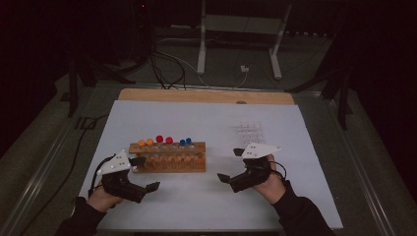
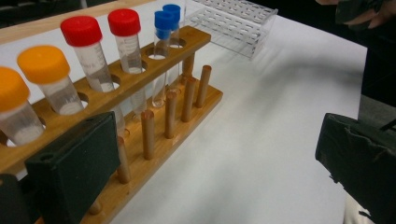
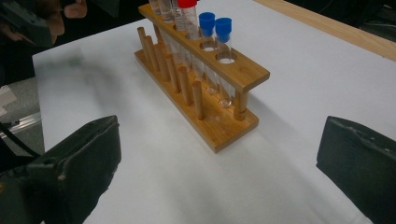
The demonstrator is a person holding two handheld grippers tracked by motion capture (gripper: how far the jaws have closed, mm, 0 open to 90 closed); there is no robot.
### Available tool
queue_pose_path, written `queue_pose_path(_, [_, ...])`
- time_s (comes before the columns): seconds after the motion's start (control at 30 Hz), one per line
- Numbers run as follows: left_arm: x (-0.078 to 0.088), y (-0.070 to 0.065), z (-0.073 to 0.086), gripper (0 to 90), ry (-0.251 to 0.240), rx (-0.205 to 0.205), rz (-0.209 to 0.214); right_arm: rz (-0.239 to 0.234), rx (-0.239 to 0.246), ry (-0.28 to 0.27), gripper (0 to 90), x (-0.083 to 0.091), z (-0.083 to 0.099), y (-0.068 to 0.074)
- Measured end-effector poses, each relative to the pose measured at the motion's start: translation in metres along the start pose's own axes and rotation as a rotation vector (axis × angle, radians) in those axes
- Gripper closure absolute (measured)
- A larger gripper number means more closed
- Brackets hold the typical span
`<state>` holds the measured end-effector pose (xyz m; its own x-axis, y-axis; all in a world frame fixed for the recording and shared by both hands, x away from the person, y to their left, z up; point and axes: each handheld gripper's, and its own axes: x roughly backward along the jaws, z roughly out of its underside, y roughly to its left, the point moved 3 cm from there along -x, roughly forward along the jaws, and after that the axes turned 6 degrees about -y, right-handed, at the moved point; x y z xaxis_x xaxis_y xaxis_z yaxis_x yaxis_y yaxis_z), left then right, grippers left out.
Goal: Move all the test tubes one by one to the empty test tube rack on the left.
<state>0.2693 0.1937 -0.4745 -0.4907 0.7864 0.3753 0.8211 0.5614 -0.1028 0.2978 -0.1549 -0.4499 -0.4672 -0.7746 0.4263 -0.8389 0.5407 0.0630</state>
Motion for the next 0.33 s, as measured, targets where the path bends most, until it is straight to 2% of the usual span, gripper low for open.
queue_pose_path(0.17, [-0.0049, -0.0037, 0.0089, 0.6, -0.001, -0.03, -0.023, 0.005, 0.002, 0.0, 0.1, -0.0001, 0.0002, -0.001])
queue_pose_path(0.33, [-0.0089, -0.0063, 0.0086, 0.6, -0.005, -0.018, -0.008, 0.004, 0.001, -0.001, 0.1, -0.0002, 0.0003, -0.0013])
